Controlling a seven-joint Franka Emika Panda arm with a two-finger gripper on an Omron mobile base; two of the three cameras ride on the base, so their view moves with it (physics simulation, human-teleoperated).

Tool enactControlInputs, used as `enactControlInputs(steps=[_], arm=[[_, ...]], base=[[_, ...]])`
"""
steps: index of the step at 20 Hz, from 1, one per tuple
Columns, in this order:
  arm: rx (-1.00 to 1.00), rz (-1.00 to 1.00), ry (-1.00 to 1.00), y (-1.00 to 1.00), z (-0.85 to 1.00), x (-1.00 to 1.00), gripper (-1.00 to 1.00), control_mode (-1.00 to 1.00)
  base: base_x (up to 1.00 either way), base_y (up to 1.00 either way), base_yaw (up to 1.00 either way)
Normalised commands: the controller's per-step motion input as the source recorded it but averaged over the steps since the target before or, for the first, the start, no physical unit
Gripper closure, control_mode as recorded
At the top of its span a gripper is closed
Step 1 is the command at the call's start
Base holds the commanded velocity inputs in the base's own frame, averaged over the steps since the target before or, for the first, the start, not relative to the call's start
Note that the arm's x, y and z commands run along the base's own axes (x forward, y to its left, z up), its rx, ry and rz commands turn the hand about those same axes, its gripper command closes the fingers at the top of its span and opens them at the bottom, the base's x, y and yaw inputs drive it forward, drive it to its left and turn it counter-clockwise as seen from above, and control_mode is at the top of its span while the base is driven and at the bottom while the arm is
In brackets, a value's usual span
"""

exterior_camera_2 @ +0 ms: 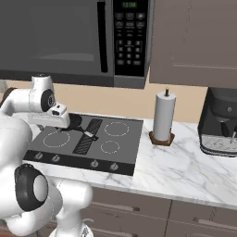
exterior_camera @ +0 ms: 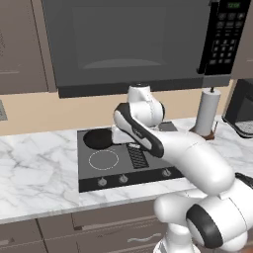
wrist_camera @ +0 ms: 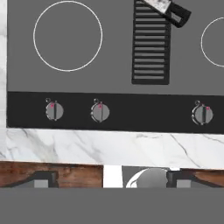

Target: Turn on the rear left burner of the stove.

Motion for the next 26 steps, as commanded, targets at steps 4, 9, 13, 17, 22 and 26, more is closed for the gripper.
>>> enactControlInputs(steps=[4, 9, 13, 17, 22, 26], arm=[[0.02, 0.0, 0.19, 0.87, -0.92, 0.0, -1.0, -1.0], [0.0, 0.0, 0.02, 0.23, -0.31, 0.0, -1.0, -1.0], [-0.01, 0.0, 0.01, 0.0, -0.28, 0.0, -1.0, -1.0], [0.0, 0.0, 0.0, 0.0, -0.51, 0.01, -1.0, -1.0], [0.01, 0.0, 0.0, -0.1, -0.4, 0.09, -1.0, -1.0], [0.02, 0.0, 0.0, -0.26, -0.19, 0.08, -1.0, -1.0]], base=[[0.0, 0.0, 0.0], [0.0, 0.0, 0.0], [0.0, 0.0, 0.0], [0.0, 0.0, 0.0], [0.0, 0.0, 0.0], [0.0, 0.0, 0.0]])
